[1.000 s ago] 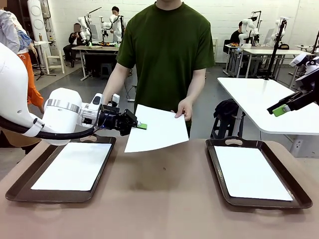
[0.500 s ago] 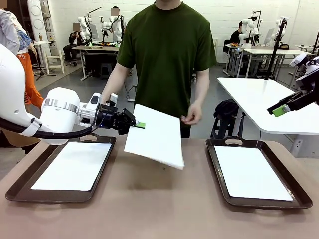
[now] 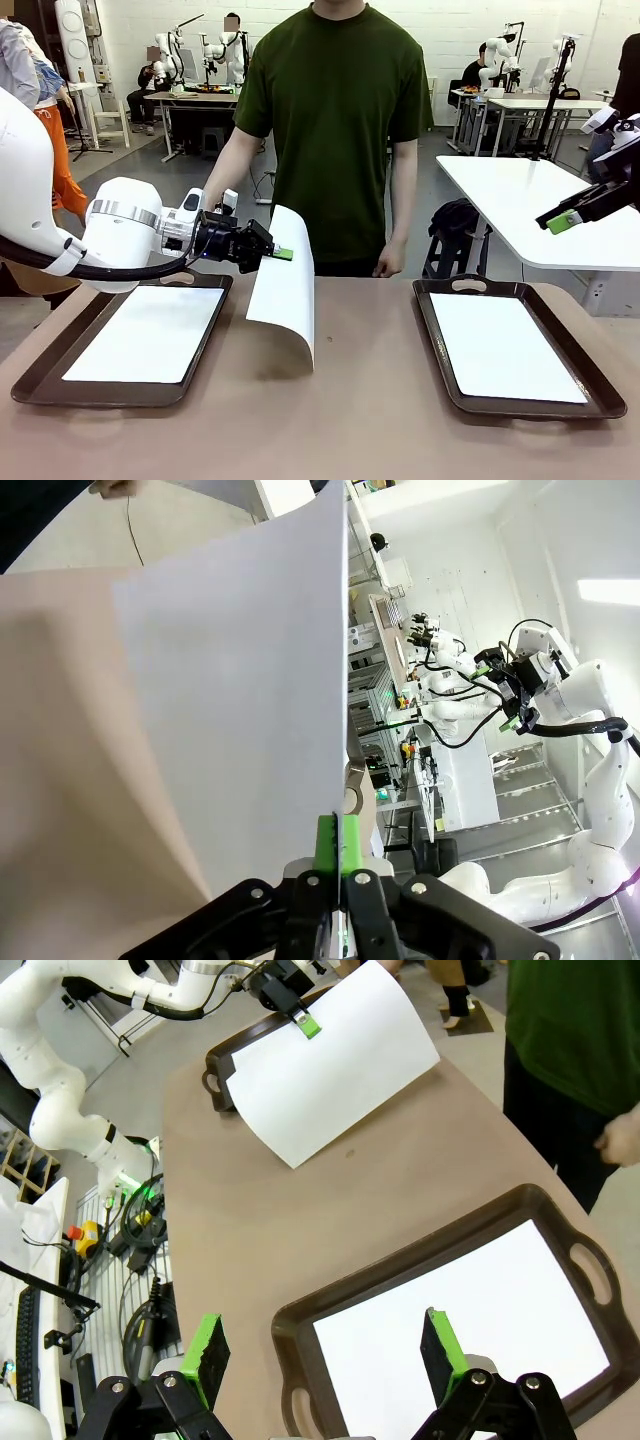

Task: Sort the A4 documents.
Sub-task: Place the A4 Paper in the designated Handle tray.

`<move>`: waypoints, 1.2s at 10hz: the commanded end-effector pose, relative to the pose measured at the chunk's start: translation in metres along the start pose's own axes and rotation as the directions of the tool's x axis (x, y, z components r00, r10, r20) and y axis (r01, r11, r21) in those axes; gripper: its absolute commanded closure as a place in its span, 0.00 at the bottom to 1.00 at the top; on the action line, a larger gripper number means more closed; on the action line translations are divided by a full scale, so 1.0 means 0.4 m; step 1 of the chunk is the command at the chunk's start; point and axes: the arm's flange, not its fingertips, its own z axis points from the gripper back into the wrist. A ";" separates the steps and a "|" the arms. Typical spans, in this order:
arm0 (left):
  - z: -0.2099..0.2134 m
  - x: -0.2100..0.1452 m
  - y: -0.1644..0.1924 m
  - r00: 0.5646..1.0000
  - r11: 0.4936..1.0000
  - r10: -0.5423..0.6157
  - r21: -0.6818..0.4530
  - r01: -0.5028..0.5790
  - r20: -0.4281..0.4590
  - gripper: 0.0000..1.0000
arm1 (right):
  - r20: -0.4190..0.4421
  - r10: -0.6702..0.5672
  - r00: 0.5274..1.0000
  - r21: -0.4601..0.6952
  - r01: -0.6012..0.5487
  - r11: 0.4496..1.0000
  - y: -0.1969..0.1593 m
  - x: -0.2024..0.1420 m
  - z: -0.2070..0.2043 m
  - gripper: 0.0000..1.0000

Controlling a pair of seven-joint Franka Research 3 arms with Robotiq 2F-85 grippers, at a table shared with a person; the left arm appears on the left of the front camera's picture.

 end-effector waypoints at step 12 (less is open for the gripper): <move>0.213 -0.091 -0.115 0.984 0.983 -0.069 0.157 0.095 -0.163 0.99 | -0.001 0.003 1.000 -0.011 -0.003 1.000 -0.001 0.004 -0.006 0.00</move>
